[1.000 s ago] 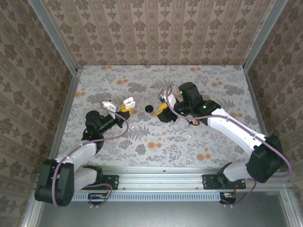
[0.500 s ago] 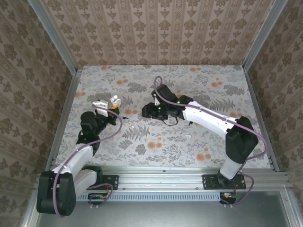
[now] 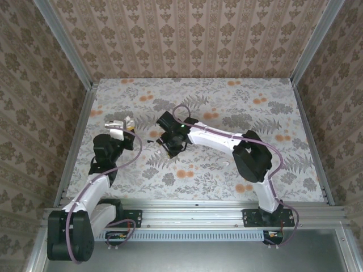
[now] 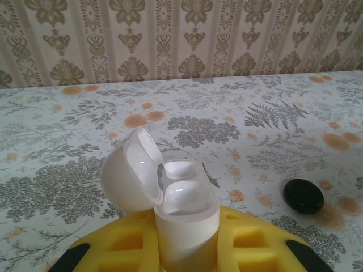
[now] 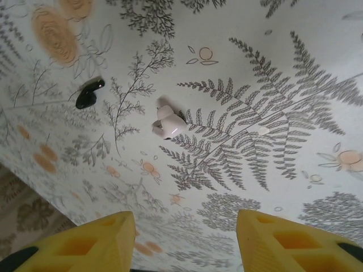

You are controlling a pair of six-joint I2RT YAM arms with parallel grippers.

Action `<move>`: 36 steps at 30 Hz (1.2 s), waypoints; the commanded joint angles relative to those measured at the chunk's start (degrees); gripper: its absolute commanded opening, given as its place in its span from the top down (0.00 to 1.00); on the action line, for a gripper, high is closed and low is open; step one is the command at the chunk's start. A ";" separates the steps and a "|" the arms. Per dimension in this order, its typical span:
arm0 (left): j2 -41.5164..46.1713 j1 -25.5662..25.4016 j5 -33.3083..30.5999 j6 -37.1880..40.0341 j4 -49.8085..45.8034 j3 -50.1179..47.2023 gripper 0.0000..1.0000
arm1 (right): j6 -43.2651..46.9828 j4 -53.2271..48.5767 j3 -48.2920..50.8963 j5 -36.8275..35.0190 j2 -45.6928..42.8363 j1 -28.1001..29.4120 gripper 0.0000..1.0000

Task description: Insert wireless bluetooth earbuds into charging case

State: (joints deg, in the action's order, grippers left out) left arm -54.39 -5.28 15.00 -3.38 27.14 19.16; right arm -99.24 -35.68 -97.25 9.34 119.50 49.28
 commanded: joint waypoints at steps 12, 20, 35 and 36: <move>1.20 1.24 -1.49 0.76 -0.44 0.92 1.00 | -14.64 -9.12 -13.61 -0.89 12.20 0.15 0.55; 1.31 1.55 -1.87 1.17 -0.97 0.89 1.00 | -15.35 -9.84 -18.09 -0.16 16.33 -0.30 0.56; 1.28 1.93 -2.22 1.52 -1.03 0.79 1.00 | -16.40 -10.96 -21.91 1.77 20.24 -0.47 0.60; 1.30 1.94 -2.26 1.52 -1.01 0.79 1.00 | -16.34 -11.11 -21.86 1.82 20.33 -0.49 0.61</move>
State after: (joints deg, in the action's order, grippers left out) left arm -53.76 -3.97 13.39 -2.96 25.65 19.16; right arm -114.28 -43.51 -117.49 9.67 138.41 49.01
